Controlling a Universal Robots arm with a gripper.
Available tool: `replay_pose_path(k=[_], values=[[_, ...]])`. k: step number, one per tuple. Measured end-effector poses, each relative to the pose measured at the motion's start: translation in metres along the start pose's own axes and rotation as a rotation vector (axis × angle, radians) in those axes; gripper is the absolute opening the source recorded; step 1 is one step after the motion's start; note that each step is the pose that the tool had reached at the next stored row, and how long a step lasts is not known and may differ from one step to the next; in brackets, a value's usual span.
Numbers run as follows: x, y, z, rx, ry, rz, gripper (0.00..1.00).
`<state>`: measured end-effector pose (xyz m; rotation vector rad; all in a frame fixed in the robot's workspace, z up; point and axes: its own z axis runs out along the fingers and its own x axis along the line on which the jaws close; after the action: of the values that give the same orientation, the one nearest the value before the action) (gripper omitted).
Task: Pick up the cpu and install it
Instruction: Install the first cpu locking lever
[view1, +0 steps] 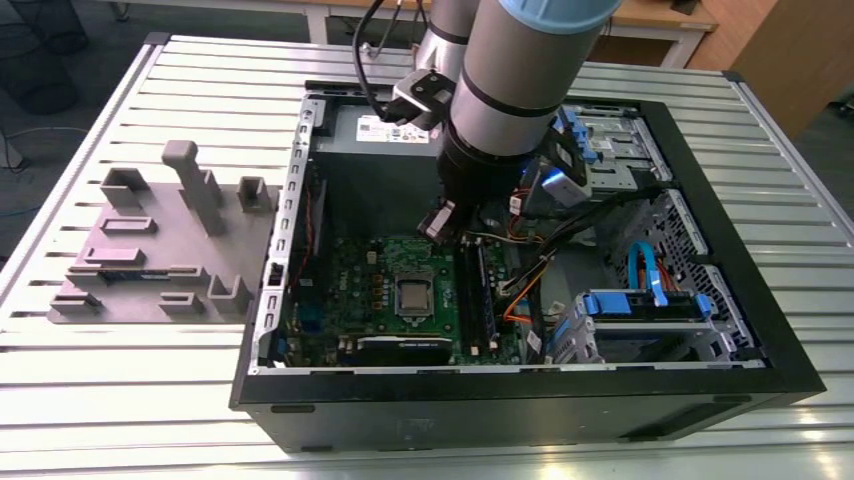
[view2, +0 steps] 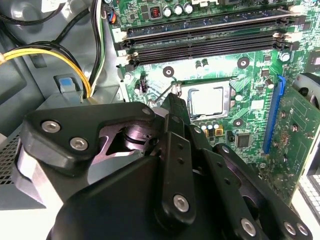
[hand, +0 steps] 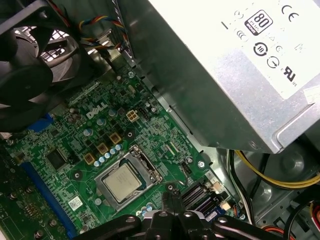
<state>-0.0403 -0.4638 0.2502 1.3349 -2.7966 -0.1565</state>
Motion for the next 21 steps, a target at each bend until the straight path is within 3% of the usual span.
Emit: replay_pose_path(k=[21], values=[[0.0030, 0.0037, 0.0004, 0.0000, 0.0000, 0.000, 0.10]])
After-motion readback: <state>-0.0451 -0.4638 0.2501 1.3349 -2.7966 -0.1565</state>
